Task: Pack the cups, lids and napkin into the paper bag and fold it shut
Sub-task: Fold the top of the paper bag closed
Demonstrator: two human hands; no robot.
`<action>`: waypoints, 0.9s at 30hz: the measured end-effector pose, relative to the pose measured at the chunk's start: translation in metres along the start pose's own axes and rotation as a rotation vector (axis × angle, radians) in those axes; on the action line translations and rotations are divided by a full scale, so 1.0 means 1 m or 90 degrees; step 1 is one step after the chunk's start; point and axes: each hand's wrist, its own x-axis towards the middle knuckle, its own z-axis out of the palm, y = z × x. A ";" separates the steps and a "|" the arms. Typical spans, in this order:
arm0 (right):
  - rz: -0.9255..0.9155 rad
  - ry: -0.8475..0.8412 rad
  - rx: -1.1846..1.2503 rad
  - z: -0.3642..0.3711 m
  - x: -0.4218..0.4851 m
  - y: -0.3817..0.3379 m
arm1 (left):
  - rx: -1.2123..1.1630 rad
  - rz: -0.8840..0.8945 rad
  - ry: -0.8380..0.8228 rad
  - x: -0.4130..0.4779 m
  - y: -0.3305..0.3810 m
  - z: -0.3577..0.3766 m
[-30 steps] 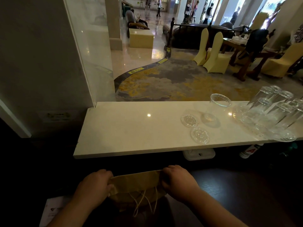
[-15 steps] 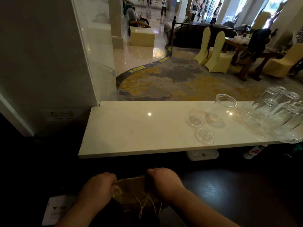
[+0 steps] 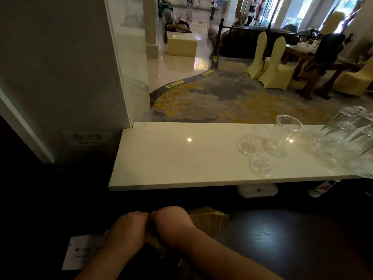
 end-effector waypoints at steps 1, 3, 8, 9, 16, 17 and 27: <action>-0.007 0.002 -0.009 0.000 -0.001 0.001 | 0.000 0.005 0.002 -0.001 0.001 0.000; -0.021 0.007 -0.027 0.001 -0.005 0.008 | 0.005 0.018 0.005 -0.002 0.003 -0.001; 0.012 0.009 -0.022 -0.003 -0.024 0.035 | 0.013 0.041 0.014 -0.002 0.008 -0.005; 0.018 0.009 -0.020 -0.004 -0.028 0.042 | 0.006 0.045 0.020 -0.002 0.009 -0.005; 0.082 0.022 -0.028 -0.010 -0.062 0.092 | -0.002 0.046 0.053 -0.002 0.011 -0.004; 0.092 0.023 -0.028 -0.011 -0.066 0.100 | -0.004 0.051 0.058 -0.002 0.013 -0.004; 0.160 0.023 -0.041 -0.009 -0.101 0.158 | -0.020 0.076 0.065 0.003 0.027 -0.007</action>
